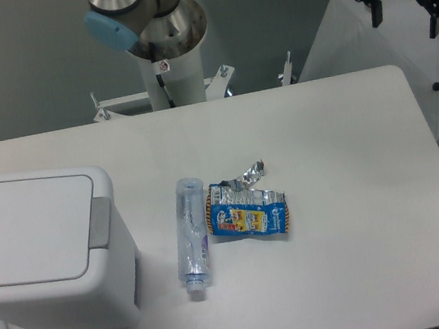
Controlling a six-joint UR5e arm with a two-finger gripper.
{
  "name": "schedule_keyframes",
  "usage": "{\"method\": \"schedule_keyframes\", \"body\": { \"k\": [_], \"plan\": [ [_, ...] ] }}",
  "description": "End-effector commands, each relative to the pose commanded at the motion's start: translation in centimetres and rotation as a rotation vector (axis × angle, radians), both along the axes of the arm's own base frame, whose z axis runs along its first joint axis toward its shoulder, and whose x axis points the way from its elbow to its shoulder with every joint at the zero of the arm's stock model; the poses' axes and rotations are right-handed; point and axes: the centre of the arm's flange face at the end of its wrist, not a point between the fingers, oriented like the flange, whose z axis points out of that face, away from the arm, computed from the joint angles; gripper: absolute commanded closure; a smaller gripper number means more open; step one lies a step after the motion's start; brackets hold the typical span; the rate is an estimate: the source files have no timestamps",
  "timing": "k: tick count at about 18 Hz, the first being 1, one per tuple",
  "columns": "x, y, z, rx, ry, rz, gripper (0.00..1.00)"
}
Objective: Open the trash can
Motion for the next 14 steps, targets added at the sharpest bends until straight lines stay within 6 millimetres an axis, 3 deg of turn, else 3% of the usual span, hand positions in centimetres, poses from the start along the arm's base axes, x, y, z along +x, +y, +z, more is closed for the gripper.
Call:
{"method": "schedule_keyframes", "body": {
  "k": [9,14],
  "plan": [
    [0.3,0.8,-0.2,0.034,-0.017,0.033,0.0],
    [1.6,3.4,0.1,0.171,-0.081,0.209,0.0]
  ]
}}
